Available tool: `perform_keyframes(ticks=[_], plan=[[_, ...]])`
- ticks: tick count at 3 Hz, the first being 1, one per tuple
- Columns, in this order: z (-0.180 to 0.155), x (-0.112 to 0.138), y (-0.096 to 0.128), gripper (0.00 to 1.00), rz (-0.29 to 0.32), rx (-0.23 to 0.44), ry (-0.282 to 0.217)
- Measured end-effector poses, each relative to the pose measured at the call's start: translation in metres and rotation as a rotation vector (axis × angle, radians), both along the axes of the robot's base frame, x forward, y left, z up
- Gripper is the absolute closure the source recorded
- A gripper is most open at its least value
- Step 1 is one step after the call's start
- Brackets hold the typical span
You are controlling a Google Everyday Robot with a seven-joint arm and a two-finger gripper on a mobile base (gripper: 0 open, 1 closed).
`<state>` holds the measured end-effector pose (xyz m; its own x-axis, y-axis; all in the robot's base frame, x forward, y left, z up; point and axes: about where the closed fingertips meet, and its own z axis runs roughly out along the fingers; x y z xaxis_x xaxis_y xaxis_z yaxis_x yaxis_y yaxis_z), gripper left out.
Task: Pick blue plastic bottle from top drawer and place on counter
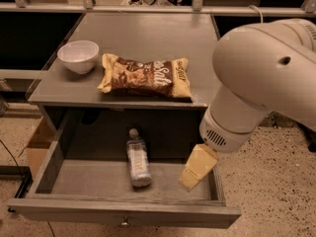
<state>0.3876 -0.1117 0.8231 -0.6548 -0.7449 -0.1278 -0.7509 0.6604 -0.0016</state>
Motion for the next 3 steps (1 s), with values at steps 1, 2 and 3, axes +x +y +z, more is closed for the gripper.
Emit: perform_keyframes(ticks=[1, 2, 3], plan=[[0.000, 0.000, 0.000, 0.00, 0.000, 0.000, 0.000], [-0.010, 0.003, 0.006, 0.00, -0.025, -0.003, 0.011], [-0.024, 0.010, 0.018, 0.00, -0.074, -0.018, 0.026]])
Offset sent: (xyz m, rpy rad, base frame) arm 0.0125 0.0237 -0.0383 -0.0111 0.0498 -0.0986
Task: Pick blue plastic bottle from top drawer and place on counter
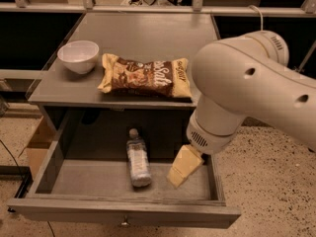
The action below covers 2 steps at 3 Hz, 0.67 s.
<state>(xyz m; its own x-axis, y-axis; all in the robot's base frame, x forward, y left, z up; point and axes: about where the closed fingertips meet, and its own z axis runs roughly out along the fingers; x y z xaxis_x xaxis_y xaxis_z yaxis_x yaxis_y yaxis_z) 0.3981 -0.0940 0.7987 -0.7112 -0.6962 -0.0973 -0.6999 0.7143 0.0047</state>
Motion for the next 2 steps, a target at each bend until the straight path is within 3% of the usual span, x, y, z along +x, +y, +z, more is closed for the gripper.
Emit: perform_keyframes(ticks=[1, 2], plan=[[-0.0135, 0.0070, 0.0125, 0.00, -0.057, -0.015, 0.017], [-0.0136, 0.0070, 0.0125, 0.00, -0.057, -0.015, 0.017]])
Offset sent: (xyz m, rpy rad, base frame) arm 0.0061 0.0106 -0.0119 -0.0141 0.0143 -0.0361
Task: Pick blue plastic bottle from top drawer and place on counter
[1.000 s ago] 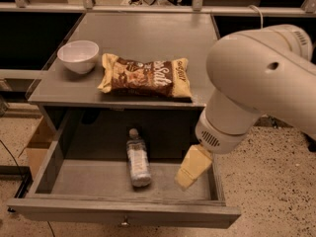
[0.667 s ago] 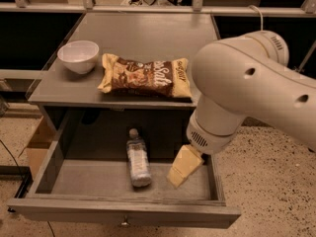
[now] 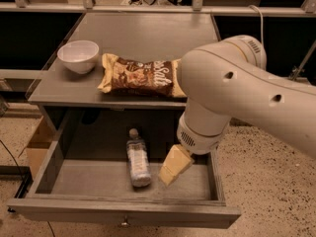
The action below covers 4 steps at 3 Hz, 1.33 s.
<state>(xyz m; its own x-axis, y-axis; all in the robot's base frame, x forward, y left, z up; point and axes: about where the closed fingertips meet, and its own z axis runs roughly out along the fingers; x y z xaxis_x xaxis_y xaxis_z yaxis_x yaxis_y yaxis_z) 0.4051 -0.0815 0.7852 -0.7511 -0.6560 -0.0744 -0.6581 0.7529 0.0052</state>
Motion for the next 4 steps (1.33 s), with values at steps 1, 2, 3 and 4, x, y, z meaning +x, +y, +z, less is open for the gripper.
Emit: perform_keyframes(ticks=[1, 2, 3, 4], plan=[[-0.017, 0.009, 0.018, 0.00, -0.038, -0.009, -0.004], [-0.035, 0.032, 0.048, 0.00, -0.077, -0.013, -0.009], [-0.041, 0.031, 0.051, 0.00, -0.073, -0.004, 0.001], [-0.056, 0.034, 0.061, 0.00, -0.087, -0.003, 0.028]])
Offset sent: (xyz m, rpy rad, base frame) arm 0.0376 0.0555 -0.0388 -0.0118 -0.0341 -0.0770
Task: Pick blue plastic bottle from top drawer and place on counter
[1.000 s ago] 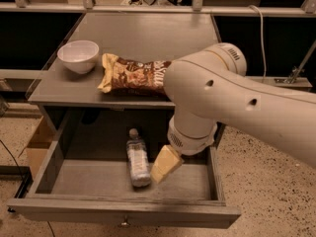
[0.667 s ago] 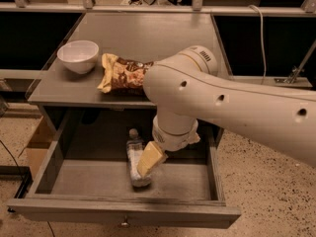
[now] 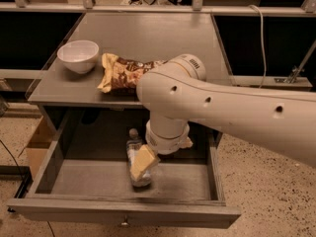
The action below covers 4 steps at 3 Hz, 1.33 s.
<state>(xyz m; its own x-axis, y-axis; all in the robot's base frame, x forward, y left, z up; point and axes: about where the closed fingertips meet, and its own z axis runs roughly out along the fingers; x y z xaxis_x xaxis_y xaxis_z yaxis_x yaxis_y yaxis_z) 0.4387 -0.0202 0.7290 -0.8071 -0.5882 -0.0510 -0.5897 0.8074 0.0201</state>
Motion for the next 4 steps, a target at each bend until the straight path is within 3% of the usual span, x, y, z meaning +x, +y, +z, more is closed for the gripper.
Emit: perform_keyframes(ticks=[1, 2, 3, 4], plan=[[-0.021, 0.004, 0.010, 0.00, -0.024, -0.003, 0.039], [-0.021, 0.004, 0.010, 0.00, -0.024, -0.003, 0.039], [-0.027, 0.008, 0.011, 0.00, -0.066, 0.003, 0.042], [-0.049, 0.018, 0.022, 0.00, -0.145, 0.021, 0.079]])
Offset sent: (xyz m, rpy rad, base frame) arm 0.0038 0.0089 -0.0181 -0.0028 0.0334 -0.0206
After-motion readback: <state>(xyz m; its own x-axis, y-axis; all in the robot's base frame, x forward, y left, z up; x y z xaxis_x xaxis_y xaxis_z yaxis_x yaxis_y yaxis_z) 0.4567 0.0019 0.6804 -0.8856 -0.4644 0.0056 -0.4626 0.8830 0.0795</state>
